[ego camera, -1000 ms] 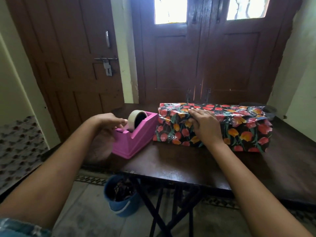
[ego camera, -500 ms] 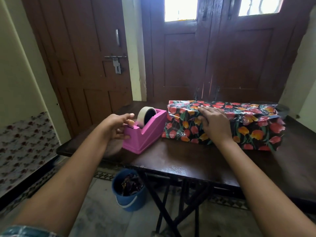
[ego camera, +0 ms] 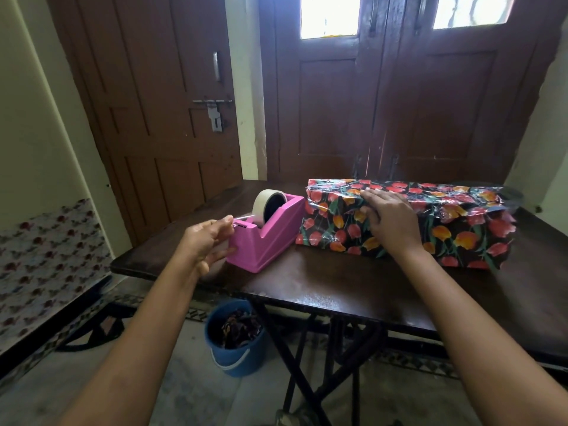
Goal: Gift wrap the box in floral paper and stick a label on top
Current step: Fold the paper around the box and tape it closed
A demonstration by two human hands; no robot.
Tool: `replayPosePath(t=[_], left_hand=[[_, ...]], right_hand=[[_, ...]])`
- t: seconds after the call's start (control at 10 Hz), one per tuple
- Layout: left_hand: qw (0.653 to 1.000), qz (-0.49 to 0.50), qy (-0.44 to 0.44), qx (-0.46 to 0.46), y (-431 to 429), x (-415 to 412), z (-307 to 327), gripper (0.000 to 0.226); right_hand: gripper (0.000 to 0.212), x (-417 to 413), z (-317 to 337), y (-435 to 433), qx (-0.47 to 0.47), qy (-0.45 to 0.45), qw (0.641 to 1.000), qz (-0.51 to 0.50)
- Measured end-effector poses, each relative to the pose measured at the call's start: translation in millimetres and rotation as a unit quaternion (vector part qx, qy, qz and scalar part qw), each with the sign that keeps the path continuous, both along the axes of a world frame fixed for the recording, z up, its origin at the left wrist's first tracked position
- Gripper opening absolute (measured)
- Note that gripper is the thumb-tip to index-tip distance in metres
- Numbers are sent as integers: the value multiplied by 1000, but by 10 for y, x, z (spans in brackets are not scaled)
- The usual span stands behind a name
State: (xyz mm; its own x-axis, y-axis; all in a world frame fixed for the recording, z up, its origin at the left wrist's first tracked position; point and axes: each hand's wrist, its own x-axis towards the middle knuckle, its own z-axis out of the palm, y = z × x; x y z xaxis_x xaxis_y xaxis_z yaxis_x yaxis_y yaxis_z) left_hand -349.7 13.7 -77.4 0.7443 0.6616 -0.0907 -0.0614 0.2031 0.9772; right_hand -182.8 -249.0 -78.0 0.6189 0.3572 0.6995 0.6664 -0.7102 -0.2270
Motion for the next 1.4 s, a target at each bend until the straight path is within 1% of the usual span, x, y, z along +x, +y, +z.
replayPosePath(t=[0.1, 0.2, 0.3, 0.4, 0.5, 0.6, 0.7, 0.8, 0.9, 1.0, 1.1, 1.2, 1.3, 1.4], left_hand=[[999, -2, 38, 13, 39, -26, -96, 15], [998, -19, 60, 9, 63, -31, -170, 13], [997, -21, 69, 24, 55, 2, -215, 19], [994, -19, 80, 69, 60, 16, -212, 23], [987, -12, 88, 136, 73, 15, -196, 26], [957, 35, 117, 264, 87, 37, -153, 27], [884, 70, 245, 393, 120, -22, -148, 22], [901, 85, 224, 361, 174, -166, -279, 23], [958, 62, 77, 270, -16, -254, -143, 21], [979, -15, -4, 201, -399, -160, 85, 18], [985, -48, -62, 151, -793, 142, 164, 18], [988, -60, -114, 79, -1231, 528, 203, 18], [987, -58, -142, 49, -1552, 878, 223, 24], [989, -25, -117, 85, -1648, 1161, 156, 29]], right_hand=[[34, 6, -3, 1, -3, 0, 1000, -1], [34, 2, -2, 0, -1, 0, 1000, 0], [34, 1, 8, -11, 1, -2, 1000, 6], [34, 1, 15, -12, 2, -1, 1000, 8], [34, -3, 21, -14, -3, -1, 1000, 7], [34, -7, 26, -18, -4, 1, 1000, 11], [34, -14, 23, -25, -3, 1, 1000, 12], [33, -8, 12, -7, -1, -2, 1000, 16], [33, -8, 26, 2, -2, 4, 1000, 8], [35, -24, 49, 7, -10, 17, 1000, 6], [35, -57, 77, -1, -9, 21, 1000, 9], [35, -47, 130, -36, -16, 27, 999, 10], [34, -16, 155, -57, -21, 23, 999, 8], [38, 5, 157, -63, -24, 22, 999, 4]])
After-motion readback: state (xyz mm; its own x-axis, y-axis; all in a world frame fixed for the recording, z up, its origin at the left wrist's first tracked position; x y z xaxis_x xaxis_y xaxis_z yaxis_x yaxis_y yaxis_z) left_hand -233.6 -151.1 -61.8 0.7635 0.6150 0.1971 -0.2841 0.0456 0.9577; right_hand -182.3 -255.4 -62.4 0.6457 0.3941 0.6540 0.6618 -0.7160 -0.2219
